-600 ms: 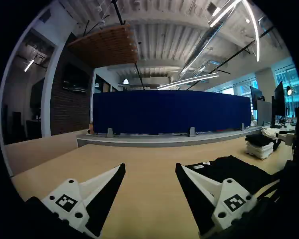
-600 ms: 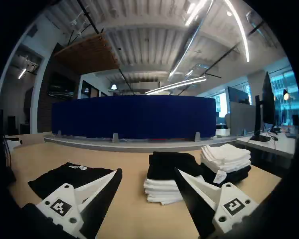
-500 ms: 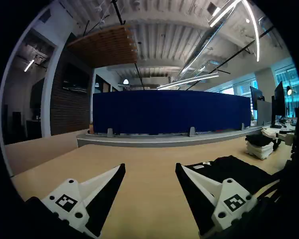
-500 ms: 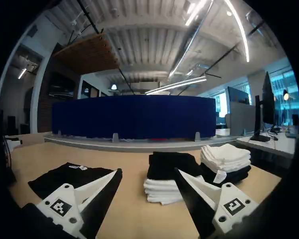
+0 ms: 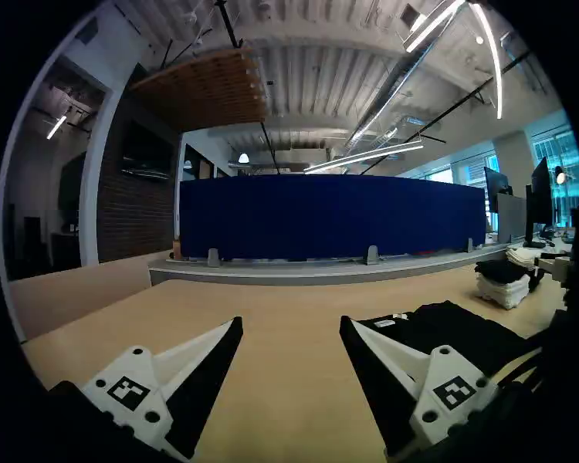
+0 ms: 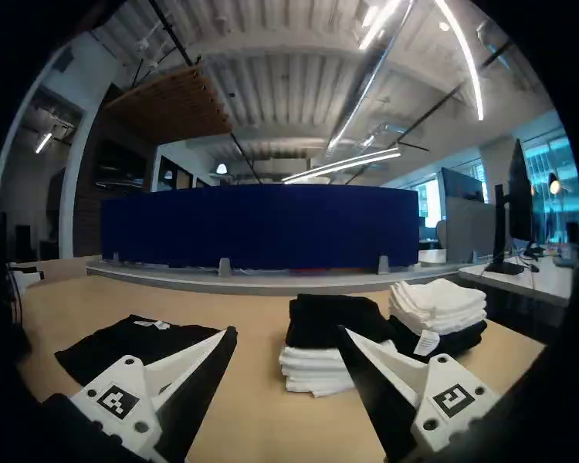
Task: Fold towel
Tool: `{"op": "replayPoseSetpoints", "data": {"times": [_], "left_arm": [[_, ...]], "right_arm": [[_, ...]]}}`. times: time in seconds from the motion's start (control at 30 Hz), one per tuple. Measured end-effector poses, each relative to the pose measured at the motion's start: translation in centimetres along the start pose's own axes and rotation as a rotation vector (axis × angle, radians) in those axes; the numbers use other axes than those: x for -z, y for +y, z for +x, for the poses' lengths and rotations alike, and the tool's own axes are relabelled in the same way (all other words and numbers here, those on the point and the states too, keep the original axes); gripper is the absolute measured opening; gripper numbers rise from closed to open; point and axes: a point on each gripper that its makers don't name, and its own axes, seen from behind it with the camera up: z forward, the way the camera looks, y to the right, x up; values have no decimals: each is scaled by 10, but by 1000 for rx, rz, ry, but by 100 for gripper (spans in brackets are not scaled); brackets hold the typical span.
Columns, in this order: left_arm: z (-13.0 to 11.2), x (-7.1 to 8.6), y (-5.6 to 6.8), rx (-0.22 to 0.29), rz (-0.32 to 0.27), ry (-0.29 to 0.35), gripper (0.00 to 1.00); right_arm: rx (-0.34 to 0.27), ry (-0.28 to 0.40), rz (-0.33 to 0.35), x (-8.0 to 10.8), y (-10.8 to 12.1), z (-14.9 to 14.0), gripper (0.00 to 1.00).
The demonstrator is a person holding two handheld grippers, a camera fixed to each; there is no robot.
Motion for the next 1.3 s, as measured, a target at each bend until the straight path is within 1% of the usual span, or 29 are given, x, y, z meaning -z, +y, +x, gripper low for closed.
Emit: {"op": "replayPoseSetpoints", "data": {"times": [0.17,0.27,0.37,0.47,0.57,0.67,0.8,0.9,0.97,1.07,1.17,1.3], "left_arm": [[0,0,-3,-2,12,-2,93],[4,1,-1,-8,12,-5,93],[18,2,-1,4,13,6,93],[38,2,-3,13,12,12,93],[63,1,-4,4,11,12,93],[93,3,-3,-10,3,11,93],[134,5,-1,-16,-6,-2,93],[158,7,0,-17,-10,-20,93],[170,8,1,-18,-13,-31,93],[178,9,3,-19,-10,-53,93],[182,9,7,-19,-20,-67,93],[179,6,15,-25,-46,-88,93]], "right_arm": [[1,-3,-13,-1,4,0,100],[4,-10,-37,-2,13,4,100],[0,6,-45,-2,17,23,100],[0,26,-41,0,16,48,100],[0,30,-37,1,13,75,100],[-1,22,-28,4,7,103,100],[-12,4,-19,7,-1,141,100],[-23,-5,-12,10,-5,170,100],[-28,-5,-10,11,-7,186,100],[-30,-19,-6,12,-9,198,100],[-24,-30,0,11,-11,207,100],[-10,-40,16,10,-12,212,100]]}}
